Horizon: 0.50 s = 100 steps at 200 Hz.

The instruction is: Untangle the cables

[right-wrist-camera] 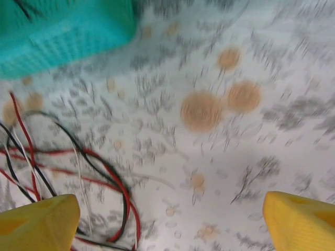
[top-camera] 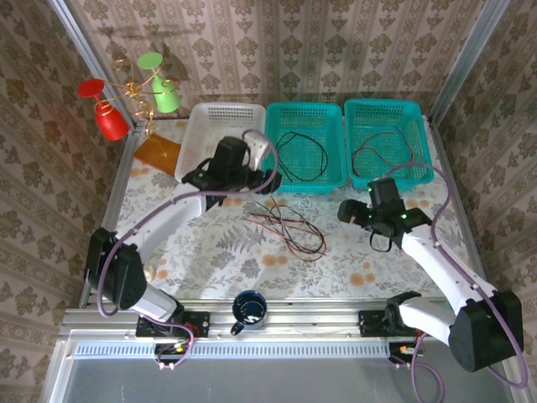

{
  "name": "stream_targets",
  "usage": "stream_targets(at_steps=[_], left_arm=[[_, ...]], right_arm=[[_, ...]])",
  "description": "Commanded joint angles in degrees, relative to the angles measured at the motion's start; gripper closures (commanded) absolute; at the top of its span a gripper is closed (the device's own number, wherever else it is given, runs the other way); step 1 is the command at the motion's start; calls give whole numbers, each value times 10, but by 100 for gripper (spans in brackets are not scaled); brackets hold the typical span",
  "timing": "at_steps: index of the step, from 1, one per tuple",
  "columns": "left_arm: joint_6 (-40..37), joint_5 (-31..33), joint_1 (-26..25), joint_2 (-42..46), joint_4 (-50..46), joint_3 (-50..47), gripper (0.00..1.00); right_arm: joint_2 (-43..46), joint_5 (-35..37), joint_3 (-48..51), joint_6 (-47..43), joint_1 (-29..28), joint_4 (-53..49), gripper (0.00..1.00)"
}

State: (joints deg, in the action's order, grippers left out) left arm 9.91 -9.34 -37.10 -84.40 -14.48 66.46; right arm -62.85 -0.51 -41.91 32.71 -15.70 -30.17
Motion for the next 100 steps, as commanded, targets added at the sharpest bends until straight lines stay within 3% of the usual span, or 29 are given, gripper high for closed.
stream_targets(at_steps=[1, 20, 56, 100], left_arm=[[47, 18, -4, 44, 29, -71, 23], [68, 25, -5, 77, 39, -126, 24], [96, 32, -13, 118, 76, -197, 25], [114, 39, -18, 128, 95, -232, 25]], right_arm=[[-25, -2, 24, 42, -42, 21, 17], [-61, 2, 25, 51, -70, 44, 31], [-140, 15, 3, 50, -109, 78, 48], [-208, 23, -15, 37, -135, 102, 55]])
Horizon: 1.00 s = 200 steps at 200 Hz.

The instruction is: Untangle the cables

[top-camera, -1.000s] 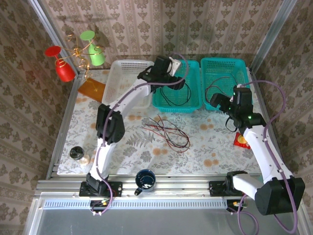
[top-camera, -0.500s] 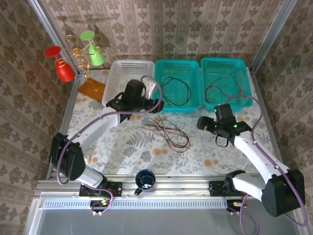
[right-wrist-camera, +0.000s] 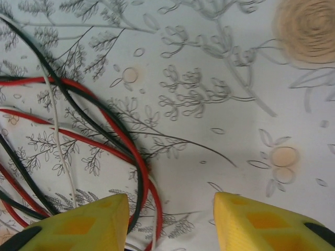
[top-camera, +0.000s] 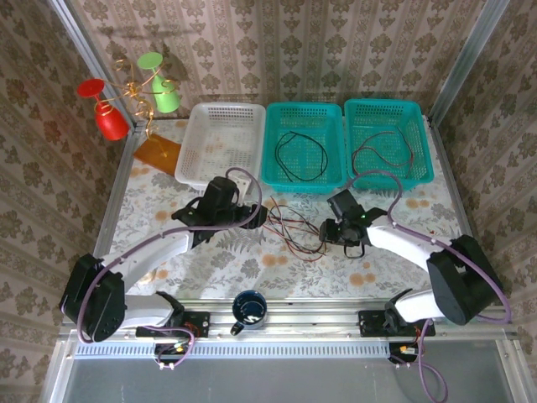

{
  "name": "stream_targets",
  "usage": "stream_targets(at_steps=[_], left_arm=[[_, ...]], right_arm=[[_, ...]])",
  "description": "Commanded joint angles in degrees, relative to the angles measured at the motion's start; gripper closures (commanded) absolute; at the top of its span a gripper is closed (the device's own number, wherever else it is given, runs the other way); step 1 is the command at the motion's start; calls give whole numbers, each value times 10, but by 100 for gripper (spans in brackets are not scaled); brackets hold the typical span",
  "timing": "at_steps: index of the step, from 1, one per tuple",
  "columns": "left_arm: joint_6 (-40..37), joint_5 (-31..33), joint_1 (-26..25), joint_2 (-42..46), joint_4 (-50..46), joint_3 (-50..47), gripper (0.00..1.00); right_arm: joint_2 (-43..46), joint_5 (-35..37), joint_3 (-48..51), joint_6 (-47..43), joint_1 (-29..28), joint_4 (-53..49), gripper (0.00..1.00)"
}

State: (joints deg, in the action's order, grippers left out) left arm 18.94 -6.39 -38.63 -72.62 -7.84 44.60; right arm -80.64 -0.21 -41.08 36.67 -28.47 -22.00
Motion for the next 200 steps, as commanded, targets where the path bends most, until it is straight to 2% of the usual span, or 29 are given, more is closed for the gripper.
stream_targets(at_steps=[1, 44, 114, 156, 200], left_arm=[[24, 9, -2, 10, 29, -14, 25], [35, 0, -4, 10, 33, -16, 25], [55, -1, -14, -7, 50, 3, 25], [56, -2, -16, -10, 46, 4, 25], [57, -4, -18, -19, 44, 15, 25]], right_arm=[[-32, 20, -24, -3, -8, 20, 55], [-63, 21, -30, -12, -14, 28, 68], [-87, 18, -30, -16, -25, 42, 76], [-80, 16, -29, -19, -26, 45, 76], [-75, 6, -18, -28, -26, 65, 87]])
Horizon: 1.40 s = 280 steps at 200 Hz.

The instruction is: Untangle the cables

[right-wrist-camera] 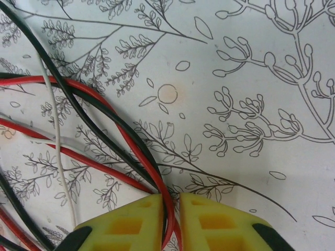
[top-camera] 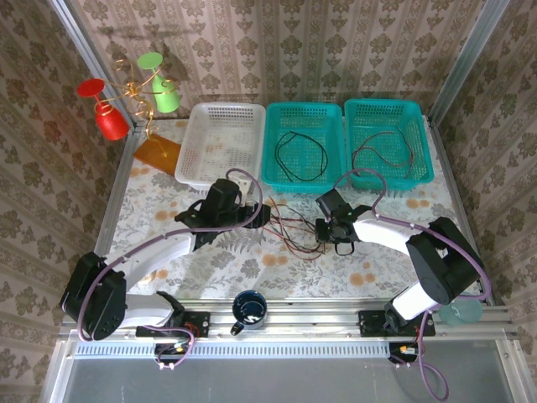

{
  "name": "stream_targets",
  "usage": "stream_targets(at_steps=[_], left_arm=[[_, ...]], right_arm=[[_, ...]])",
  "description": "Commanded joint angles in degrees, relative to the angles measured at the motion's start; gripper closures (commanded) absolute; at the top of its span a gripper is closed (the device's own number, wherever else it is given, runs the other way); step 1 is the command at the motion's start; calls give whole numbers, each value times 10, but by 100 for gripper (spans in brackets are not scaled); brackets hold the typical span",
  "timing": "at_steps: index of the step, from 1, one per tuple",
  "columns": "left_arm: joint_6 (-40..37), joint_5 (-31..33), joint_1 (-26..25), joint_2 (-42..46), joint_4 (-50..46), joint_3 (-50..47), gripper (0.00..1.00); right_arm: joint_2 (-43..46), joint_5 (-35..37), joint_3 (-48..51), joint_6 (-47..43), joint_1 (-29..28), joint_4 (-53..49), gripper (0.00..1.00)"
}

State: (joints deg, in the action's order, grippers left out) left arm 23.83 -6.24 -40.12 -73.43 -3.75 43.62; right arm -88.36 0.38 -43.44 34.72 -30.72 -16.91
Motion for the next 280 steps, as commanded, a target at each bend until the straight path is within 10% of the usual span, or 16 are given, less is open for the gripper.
stream_targets(at_steps=[1, 24, 280], left_arm=[[8, -6, -3, -11, 3, 25, 25], [3, -11, -4, -16, -5, 34, 26], [-84, -81, -9, -47, 1, 84, 31]], right_arm=[[3, 0, 6, -9, -3, 16, 88], [30, -4, 24, -12, -3, 41, 100], [424, 58, -92, -161, 26, -97, 100]])
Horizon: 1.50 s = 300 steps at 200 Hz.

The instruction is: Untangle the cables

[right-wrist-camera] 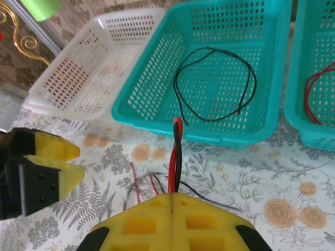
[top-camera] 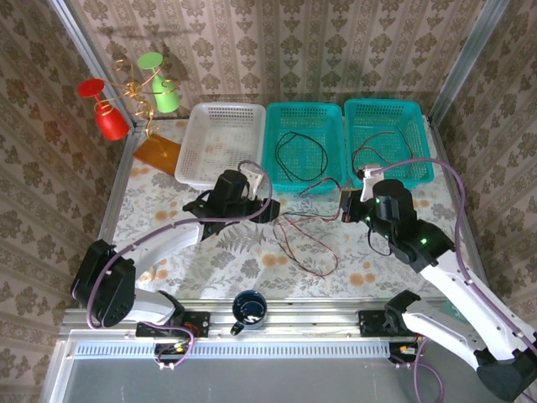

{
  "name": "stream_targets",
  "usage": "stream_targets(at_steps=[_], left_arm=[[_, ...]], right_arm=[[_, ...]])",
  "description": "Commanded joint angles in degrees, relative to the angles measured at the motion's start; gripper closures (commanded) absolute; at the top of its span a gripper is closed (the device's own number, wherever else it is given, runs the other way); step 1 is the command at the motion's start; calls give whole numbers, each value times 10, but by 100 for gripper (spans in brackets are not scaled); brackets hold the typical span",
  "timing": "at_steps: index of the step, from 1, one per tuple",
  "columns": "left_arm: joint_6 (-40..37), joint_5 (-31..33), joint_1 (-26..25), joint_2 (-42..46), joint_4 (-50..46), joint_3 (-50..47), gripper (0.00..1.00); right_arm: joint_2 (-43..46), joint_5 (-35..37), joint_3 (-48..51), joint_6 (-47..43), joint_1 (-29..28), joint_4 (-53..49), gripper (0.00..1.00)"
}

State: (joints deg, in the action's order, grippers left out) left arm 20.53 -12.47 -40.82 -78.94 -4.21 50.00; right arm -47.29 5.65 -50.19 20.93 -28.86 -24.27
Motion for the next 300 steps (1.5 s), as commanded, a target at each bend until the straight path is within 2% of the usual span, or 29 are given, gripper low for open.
stream_targets(at_steps=[1, 56, 73, 87, 113, 122, 136, 174, 196, 215, 232, 254, 300], left_arm=[[-53, -19, -2, 9, 5, 21, 31], [-74, -32, -2, 6, 4, 37, 28], [-68, -37, -2, -4, 3, 44, 28], [-63, -43, -3, -9, 6, 46, 27], [-59, -44, -7, -9, 8, 39, 27], [-60, -43, -9, -8, 8, 37, 26], [-63, -42, -10, -7, 3, 34, 26], [-66, -38, -13, -7, 0, 29, 26], [-64, -38, -14, -8, 1, 27, 25], [-66, -38, -16, -7, 6, 24, 25], [-65, -38, -17, -5, 4, 23, 25], [-66, -36, -17, 2, -3, 19, 25], [-65, -37, -17, 9, 0, 5, 25]], right_arm=[[14, 5, -25, -24, 7, -23, 100], [7, -17, -70, -56, 18, -8, 100], [-29, -18, -91, -52, 43, -49, 100], [-52, -56, -80, -34, 78, -62, 100], [-78, -47, -32, -2, 108, -106, 71], [-85, -46, -12, 16, 113, -109, 64], [-96, -45, 17, 41, 119, -109, 59], [-158, -42, 74, 81, 146, -117, 54], [-190, -25, 91, 94, 151, -108, 46], [-210, 11, 91, 66, 159, -101, 46], [-229, -23, 84, 68, 180, -109, 48], [-215, -69, 89, 90, 169, -116, 49], [-197, -103, 128, 96, 130, -109, 56]])
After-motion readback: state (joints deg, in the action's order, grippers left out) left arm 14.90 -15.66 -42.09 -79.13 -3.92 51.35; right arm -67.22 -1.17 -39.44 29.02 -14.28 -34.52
